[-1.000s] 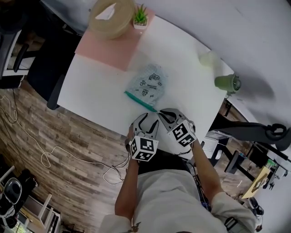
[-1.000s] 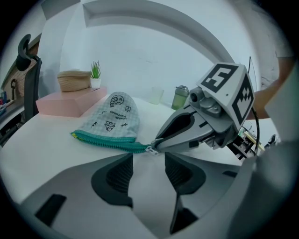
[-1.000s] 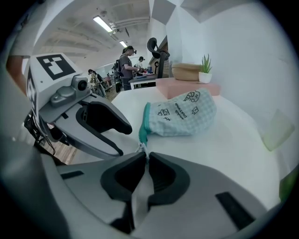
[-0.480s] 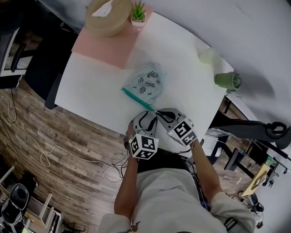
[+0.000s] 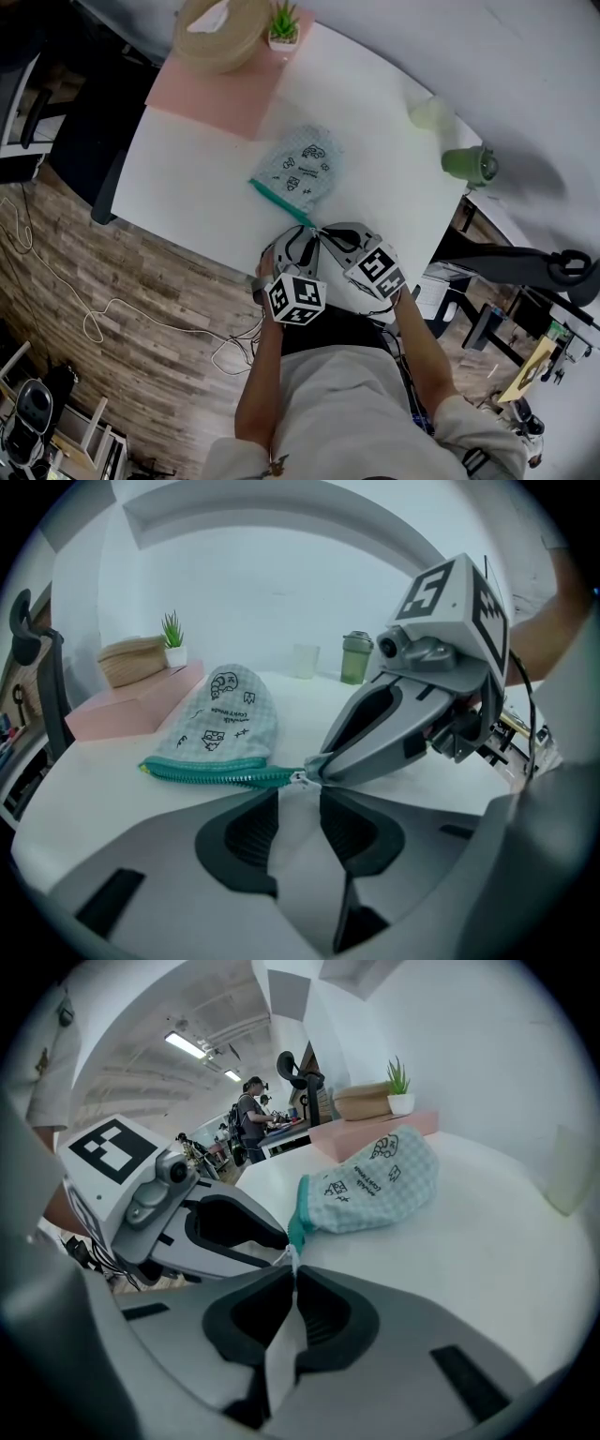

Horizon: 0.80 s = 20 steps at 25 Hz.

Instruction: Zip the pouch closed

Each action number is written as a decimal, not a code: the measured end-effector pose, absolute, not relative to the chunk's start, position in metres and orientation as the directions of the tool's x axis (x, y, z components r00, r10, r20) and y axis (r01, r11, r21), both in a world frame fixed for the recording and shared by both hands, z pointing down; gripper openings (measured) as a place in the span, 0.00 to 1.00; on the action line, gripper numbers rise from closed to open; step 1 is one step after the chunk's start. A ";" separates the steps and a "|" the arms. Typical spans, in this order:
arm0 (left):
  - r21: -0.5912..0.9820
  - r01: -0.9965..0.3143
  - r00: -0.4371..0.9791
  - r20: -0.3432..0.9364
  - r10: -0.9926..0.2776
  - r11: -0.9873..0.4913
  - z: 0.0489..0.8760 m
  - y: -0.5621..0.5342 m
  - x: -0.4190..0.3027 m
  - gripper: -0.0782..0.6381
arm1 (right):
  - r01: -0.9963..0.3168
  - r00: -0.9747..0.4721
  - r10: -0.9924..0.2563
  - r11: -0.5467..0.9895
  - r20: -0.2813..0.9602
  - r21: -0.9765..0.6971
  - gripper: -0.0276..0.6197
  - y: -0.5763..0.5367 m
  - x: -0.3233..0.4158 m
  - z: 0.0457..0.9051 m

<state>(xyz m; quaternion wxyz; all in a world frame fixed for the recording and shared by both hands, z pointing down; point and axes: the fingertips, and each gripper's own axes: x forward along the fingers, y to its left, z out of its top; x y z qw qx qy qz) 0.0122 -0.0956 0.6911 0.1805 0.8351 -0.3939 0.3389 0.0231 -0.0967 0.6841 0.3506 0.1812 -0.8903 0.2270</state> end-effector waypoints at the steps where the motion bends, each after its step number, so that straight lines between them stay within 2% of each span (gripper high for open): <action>1: 0.036 -0.780 0.463 0.705 -0.537 -0.624 0.691 -0.095 0.012 0.29 | -0.483 -0.689 -0.165 0.831 0.706 -0.277 0.07 -0.097 0.023 0.684; 7: 0.051 -0.781 0.478 0.690 -0.543 -0.623 0.687 -0.094 0.012 0.16 | -0.478 -0.682 -0.161 0.837 0.714 -0.268 0.07 -0.097 0.024 0.685; 20: 0.083 -0.761 0.504 0.699 -0.507 -0.643 0.689 -0.095 0.011 0.11 | -0.468 -0.671 -0.165 0.850 0.722 -0.241 0.06 -0.093 0.022 0.687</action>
